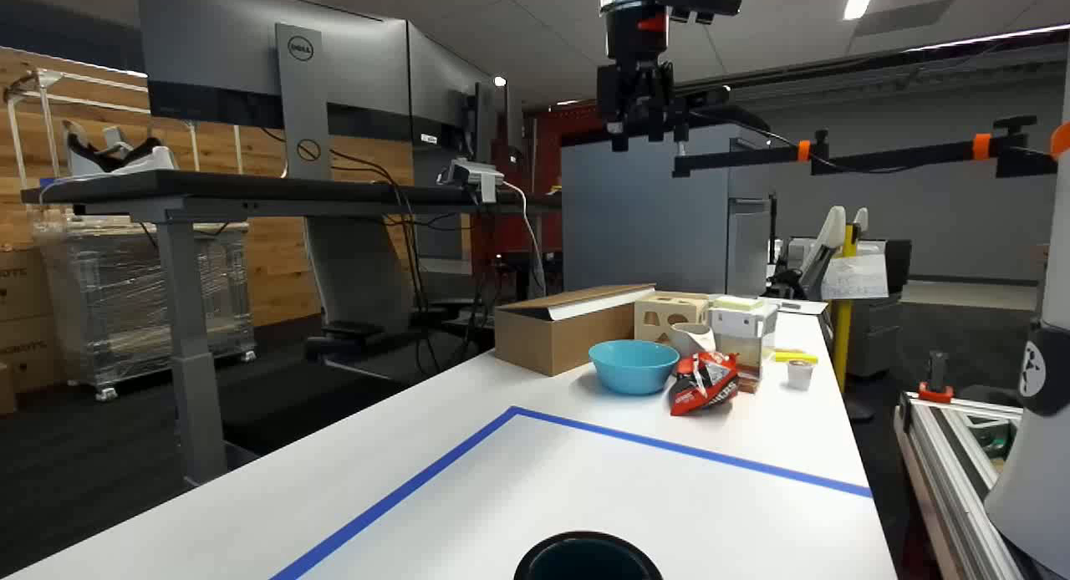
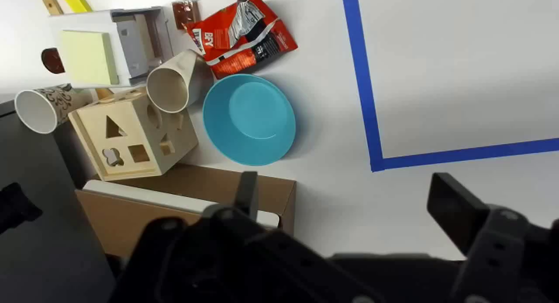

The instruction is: Remove the marker from the cup

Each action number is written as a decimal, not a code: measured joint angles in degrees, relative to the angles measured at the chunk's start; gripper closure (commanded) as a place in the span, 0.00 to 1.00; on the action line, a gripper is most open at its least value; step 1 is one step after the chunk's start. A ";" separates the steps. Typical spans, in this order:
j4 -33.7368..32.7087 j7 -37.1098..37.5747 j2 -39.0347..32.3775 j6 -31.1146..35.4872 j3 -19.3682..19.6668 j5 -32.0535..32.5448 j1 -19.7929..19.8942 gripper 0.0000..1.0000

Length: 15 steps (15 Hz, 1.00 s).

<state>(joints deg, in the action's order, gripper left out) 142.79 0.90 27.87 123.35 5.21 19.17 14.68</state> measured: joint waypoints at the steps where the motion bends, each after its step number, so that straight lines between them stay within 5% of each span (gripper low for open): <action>1: -0.05 0.00 0.00 0.00 0.00 0.00 0.00 0.00; 10: 0.40 -0.01 0.11 0.01 0.32 0.03 0.01 0.00; 15: 10.15 1.24 4.33 3.70 1.22 1.98 0.79 0.00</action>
<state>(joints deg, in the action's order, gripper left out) 152.94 2.14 32.20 127.04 6.43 21.15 15.47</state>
